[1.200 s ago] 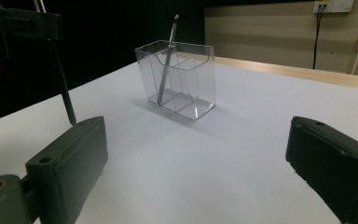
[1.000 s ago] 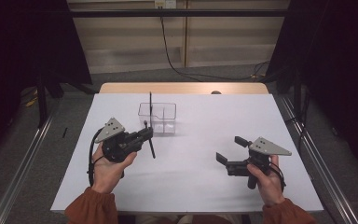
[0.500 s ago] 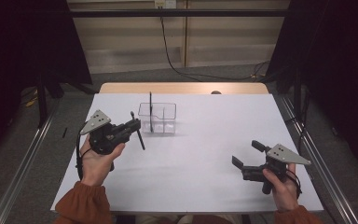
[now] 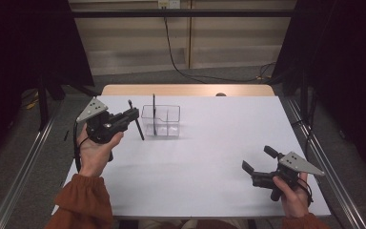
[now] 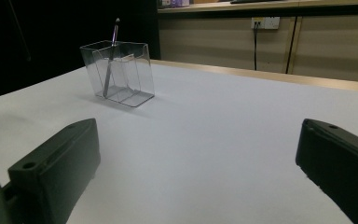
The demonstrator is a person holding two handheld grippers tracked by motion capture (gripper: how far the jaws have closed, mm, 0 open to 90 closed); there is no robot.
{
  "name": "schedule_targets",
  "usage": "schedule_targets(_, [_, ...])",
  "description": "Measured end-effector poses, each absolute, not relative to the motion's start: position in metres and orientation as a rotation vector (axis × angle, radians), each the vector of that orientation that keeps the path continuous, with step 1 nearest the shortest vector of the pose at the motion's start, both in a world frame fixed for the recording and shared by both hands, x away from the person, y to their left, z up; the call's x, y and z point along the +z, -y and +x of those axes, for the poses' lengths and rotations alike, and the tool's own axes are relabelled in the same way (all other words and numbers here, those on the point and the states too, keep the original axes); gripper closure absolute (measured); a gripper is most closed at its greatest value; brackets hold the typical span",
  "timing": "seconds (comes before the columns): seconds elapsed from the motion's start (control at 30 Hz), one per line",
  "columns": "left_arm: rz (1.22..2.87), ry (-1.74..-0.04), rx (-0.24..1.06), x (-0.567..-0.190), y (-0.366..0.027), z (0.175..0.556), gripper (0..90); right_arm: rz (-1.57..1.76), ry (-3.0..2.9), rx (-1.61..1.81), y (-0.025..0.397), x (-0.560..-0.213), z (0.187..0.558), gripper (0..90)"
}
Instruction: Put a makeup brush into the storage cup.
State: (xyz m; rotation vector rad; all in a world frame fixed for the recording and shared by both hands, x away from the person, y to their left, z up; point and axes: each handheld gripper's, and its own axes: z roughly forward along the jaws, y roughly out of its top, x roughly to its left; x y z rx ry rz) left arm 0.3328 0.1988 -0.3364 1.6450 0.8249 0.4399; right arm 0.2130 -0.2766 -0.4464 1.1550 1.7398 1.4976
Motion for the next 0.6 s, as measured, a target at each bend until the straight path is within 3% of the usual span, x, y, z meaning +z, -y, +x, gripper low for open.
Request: schedule_targets(0.6, [1.614, -0.813, 0.481, -0.315, -0.19, 0.36, 83.8, 1.119, -1.762, 1.511, 0.274, -0.446, 0.214, 0.0])
